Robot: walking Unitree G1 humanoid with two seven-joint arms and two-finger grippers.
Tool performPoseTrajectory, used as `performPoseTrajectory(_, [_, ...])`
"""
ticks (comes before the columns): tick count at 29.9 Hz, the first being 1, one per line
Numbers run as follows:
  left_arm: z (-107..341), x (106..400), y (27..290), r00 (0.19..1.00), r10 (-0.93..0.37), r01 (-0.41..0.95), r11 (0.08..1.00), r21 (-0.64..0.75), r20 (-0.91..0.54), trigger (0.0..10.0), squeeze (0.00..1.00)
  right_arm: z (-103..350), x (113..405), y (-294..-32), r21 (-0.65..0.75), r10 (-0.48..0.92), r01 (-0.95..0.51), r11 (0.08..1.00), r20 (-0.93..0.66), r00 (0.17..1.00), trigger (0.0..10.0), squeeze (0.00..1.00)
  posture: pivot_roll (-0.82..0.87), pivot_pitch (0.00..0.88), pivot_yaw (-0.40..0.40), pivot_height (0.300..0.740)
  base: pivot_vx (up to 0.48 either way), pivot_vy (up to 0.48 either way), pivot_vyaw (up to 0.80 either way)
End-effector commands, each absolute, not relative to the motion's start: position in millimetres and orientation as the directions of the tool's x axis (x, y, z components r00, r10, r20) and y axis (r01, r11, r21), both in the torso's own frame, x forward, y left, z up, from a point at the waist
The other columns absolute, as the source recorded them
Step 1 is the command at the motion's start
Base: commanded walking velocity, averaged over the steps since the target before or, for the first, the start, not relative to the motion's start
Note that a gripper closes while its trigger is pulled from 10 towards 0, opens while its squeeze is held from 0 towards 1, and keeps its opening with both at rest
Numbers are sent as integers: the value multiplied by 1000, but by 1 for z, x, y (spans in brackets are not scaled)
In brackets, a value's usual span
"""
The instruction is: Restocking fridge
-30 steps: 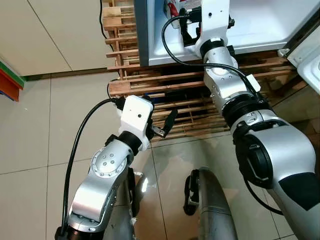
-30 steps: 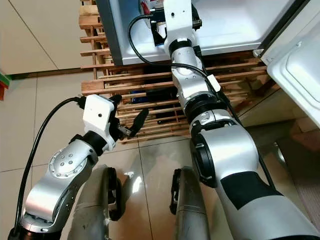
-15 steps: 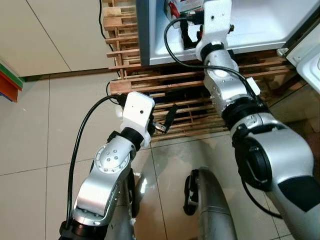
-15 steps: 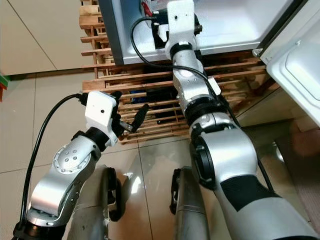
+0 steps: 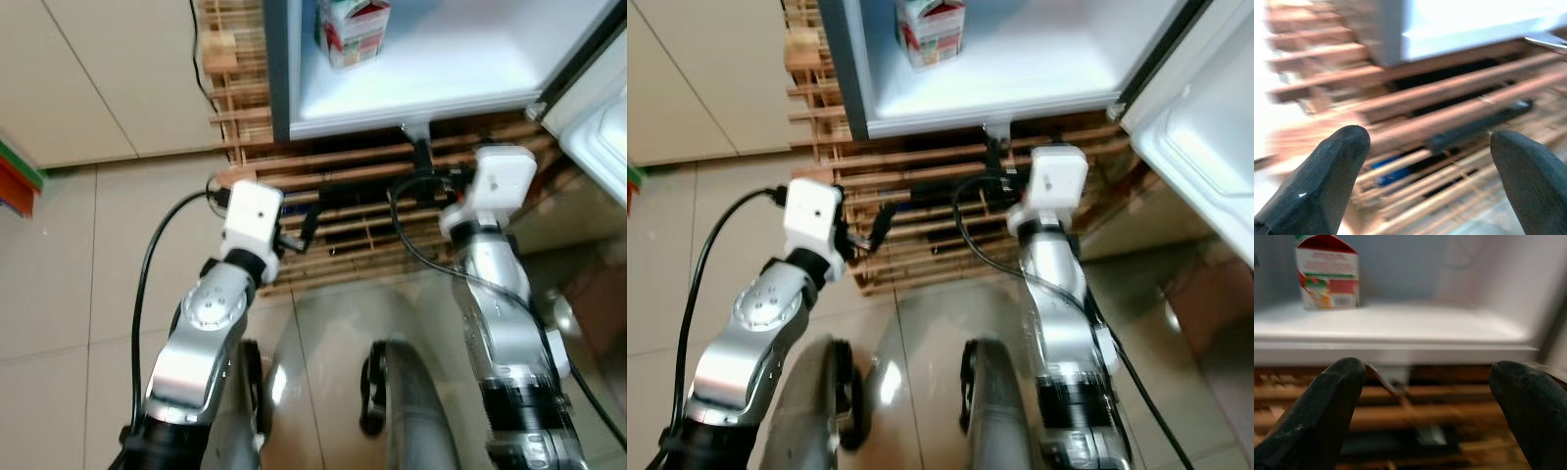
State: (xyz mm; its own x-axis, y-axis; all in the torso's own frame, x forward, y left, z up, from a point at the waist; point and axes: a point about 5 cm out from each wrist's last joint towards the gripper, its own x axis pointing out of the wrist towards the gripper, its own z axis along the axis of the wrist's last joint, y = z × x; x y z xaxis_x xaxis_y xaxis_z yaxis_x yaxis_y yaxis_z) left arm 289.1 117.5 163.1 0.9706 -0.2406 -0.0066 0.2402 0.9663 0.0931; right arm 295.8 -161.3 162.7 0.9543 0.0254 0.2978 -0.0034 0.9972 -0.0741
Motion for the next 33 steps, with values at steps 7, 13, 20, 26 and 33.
performPoseTrajectory(7, [146, 288, 142, 988, -153, 154, 985, 82, -15, 10000, 0, 118, 246, -194, -121, -81, 92, 988, 96, 992, 10000, 0, 51, 67, -11, 649, 0, 0, 0])
performPoseTrajectory(13, [133, 274, 138, 975, -223, 223, 973, 66, -5, 10000, 0, 106, 244, -189, -97, -108, 113, 989, 49, 993, 10000, 0, 53, 42, 10, 649, 0, 0, 0])
performPoseTrajectory(20, [135, 291, 126, 975, -221, 221, 968, 118, -11, 10000, 0, 113, 257, -177, -84, -80, 86, 993, 75, 994, 10000, 0, 49, 34, 26, 649, 0, 0, 0])
performPoseTrajectory(26, [135, 294, 122, 970, -242, 240, 963, 120, -1, 10000, 0, 110, 258, -171, -54, -60, 64, 996, 70, 996, 10000, 0, 43, 40, 27, 664, 0, 0, 0])
performPoseTrajectory(33, [132, 296, 119, 975, -220, 220, 969, 112, -9, 10000, 0, 109, 262, -166, -44, -38, 40, 998, 59, 998, 10000, 0, 42, 44, 25, 709, 0, 0, 0])
